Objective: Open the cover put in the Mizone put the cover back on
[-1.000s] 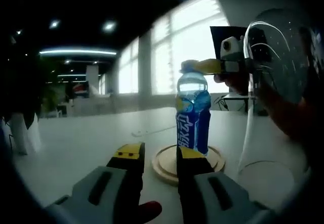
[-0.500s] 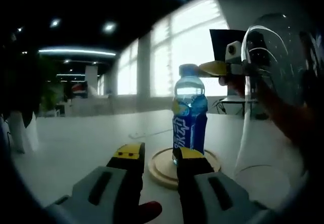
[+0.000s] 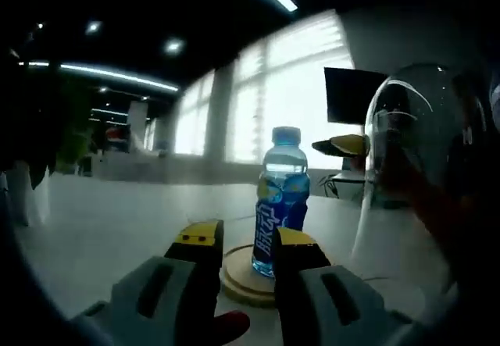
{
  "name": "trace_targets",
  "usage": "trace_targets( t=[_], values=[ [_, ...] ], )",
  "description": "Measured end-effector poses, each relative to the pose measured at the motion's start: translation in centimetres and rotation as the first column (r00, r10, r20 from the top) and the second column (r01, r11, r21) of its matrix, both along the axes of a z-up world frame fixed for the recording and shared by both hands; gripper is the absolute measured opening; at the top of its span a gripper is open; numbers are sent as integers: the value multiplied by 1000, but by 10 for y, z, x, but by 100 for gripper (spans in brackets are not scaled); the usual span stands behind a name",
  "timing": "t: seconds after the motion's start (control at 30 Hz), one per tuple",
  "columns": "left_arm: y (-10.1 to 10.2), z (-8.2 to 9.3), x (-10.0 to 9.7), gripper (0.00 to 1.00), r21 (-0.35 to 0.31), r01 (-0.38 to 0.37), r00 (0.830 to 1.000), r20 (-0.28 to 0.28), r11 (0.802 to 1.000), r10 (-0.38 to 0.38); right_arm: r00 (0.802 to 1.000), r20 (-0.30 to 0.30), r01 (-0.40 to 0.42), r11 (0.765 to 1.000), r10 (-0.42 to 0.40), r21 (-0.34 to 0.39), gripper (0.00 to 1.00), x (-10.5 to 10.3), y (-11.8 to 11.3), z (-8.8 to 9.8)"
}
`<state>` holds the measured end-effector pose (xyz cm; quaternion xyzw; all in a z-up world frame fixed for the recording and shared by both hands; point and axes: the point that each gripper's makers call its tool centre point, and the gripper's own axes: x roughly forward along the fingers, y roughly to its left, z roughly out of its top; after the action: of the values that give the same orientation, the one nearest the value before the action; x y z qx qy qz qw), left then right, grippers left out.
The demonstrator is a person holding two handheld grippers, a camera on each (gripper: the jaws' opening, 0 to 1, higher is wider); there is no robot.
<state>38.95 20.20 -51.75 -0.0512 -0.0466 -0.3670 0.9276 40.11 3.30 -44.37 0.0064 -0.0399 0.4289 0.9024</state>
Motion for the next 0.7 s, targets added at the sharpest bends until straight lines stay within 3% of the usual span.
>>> trace_targets(
  t=[0.17,0.37,0.5,0.7],
  values=[
    [-1,1,0,19,9,4,1000,10,1000,-4,999,-23,24,1000,-24,14,28,-7,-17,-12],
    [-3,2,-2,19,-9,18,1000,7,1000,-18,996,4,95,995,-95,13,28,-19,-41,-20],
    [-4,1,-2,19,10,12,1000,14,1000,-12,995,9,100,995,-100,5,27,-29,-49,-29],
    [0,8,-3,19,-17,11,1000,28,1000,-11,991,52,121,993,-120,-9,27,-38,-59,-42]
  ],
)
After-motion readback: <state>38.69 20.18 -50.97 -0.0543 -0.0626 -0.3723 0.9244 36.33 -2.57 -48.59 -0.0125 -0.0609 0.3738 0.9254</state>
